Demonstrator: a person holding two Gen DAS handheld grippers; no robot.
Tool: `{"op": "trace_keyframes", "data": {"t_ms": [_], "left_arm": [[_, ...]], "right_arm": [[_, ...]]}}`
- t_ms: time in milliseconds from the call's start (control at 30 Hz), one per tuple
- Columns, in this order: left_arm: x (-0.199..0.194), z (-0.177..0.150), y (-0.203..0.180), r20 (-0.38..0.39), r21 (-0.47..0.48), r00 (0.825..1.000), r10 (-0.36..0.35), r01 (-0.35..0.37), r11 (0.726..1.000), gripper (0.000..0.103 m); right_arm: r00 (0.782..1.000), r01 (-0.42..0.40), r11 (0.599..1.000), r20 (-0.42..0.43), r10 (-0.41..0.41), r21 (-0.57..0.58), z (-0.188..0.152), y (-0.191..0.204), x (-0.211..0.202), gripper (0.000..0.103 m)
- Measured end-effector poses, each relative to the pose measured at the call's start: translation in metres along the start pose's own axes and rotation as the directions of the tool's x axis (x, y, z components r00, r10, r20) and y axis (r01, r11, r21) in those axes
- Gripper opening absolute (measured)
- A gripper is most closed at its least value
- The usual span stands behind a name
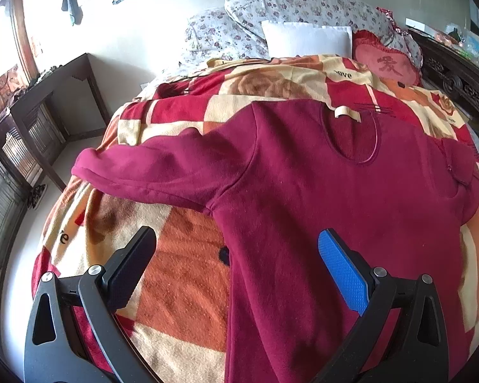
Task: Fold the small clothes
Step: 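Move both grippers over the spread maroon sweatshirt toward its sleeve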
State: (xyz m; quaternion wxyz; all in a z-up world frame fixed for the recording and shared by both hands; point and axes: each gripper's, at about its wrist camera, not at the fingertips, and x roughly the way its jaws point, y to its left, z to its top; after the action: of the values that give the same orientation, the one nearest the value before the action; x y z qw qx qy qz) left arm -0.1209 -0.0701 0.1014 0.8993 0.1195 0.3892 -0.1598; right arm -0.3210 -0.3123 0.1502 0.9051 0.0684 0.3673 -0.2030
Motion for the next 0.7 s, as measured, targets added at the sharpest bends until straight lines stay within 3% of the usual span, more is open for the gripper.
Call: {"op": "trace_keyframes", "data": {"t_ms": [367,700], "left_arm": [[0.007,0.001,0.013,-0.021,-0.036,1.000,-0.008,0.007,0.999,0.102],[0.020,0.005,0.016,-0.044,-0.060,0.998,-0.037,0.034,0.998,0.102]], "right_arm": [[0.983,-0.179,0.984,-0.049,0.179,0.007,0.016,0.065,0.033,0.103],[0.985,-0.165,0.985,-0.043,0.166,0.042,0.026,0.090,0.052,0.103]]}}
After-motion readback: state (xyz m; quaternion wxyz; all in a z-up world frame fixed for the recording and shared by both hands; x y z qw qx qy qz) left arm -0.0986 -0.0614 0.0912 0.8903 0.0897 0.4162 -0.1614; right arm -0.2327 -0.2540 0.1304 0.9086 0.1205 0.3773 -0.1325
